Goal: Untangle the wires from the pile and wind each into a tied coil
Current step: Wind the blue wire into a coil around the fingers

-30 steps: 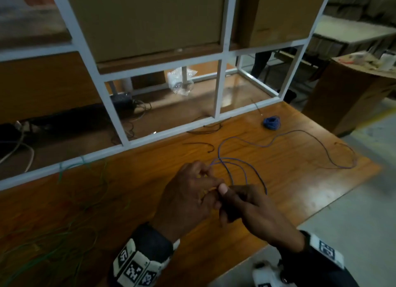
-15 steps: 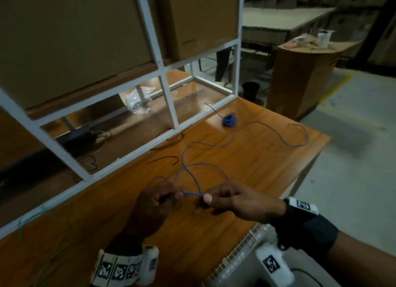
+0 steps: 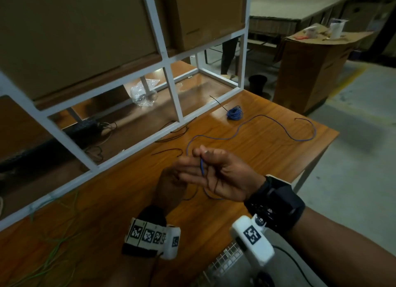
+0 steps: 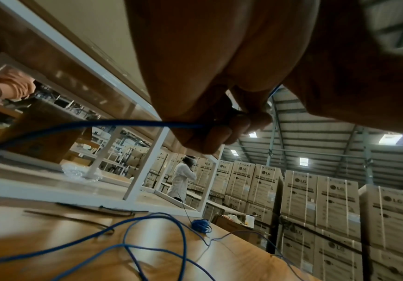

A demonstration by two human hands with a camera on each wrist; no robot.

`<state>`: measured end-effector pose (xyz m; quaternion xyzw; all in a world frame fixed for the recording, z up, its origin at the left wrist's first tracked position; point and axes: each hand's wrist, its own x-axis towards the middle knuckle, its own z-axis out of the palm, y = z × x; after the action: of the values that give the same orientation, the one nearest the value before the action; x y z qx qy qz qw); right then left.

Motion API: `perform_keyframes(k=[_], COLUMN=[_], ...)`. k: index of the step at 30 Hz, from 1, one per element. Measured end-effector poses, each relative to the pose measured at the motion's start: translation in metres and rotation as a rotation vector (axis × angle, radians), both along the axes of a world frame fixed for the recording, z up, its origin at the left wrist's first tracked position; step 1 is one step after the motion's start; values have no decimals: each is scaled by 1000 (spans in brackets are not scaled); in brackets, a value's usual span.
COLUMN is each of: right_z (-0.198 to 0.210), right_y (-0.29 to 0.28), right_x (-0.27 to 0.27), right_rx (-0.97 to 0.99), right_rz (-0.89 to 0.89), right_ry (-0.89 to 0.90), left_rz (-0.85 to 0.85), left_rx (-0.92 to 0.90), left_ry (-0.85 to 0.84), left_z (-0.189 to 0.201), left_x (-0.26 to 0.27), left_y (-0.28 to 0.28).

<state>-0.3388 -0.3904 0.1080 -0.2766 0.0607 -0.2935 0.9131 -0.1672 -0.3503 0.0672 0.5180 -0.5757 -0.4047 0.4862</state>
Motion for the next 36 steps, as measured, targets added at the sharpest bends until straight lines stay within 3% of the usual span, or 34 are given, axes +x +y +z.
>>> perform_keyframes(k=[3,5,8,10,13,18,23,28,36], right_z=[3,-1,-16,-34,-58,-67,-67,-56,-24], right_y=[-12,-19,-27,-34,-40,-35,-27,-7,4], right_x=[4,6,5,0,-7,1,20,41,59], right_rx=[-121,-329,-740,-985,-1281,-1576,-1462,-1164,-547], right_rz=[-280,-498,-777,-852,-730,-327,-117,154,363], right_ry=[64,227,621,902,1130,1141,1012,840,357], left_rz=[70,64,87,143,233,268,298,152,86], left_rx=[-41,-49,-42,-4,34,-124,-271,-305,-195], left_ry=[-275,-327,-435,-440,-436,-618,-715,-775,-442], left_z=[-21,-32,-44,-50,-40,-7,34,58,72], left_x=[2,4,19,36,58,74,81,87,97], left_y=[6,15,30,39,48,38,20,0,-32])
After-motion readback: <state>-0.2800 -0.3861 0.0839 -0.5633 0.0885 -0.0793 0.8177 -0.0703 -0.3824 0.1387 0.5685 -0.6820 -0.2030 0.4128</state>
